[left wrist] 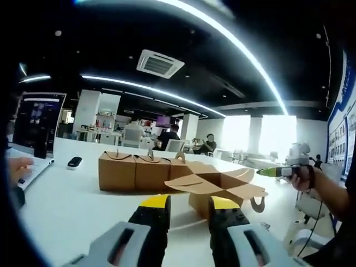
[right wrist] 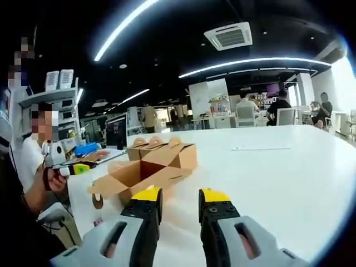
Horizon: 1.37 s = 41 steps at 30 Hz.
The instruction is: Pick up one paper box from the group, open the paper box, and remove the item inside
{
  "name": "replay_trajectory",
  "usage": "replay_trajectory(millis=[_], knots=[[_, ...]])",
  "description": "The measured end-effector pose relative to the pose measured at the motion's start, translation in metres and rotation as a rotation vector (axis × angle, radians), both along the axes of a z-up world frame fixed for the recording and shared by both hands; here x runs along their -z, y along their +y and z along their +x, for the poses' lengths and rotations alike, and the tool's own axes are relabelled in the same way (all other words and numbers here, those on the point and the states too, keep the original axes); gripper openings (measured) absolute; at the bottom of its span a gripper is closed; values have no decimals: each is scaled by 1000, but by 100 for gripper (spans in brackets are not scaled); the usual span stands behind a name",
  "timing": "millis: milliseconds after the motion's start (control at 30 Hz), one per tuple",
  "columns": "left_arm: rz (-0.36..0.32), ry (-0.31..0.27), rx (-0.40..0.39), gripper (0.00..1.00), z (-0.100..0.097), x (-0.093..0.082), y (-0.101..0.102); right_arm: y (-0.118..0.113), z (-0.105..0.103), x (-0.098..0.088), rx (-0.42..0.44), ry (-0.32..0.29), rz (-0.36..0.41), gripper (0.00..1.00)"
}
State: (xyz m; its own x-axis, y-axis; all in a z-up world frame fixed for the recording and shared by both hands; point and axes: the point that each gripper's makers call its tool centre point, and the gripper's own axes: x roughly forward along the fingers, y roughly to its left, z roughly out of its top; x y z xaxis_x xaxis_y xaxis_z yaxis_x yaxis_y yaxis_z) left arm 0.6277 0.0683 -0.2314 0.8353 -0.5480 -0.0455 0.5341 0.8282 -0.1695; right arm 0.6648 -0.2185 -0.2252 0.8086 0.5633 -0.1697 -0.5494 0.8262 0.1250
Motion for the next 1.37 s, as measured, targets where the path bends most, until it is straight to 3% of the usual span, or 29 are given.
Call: replay_trajectory(millis=[533,1367], knots=[[-7,20,13,30,2,7,-9,-8,4,-6,3,-10,7,27],[-16,23,6,30,3,7,-8,-6,5,-3,0,-8,25,27]])
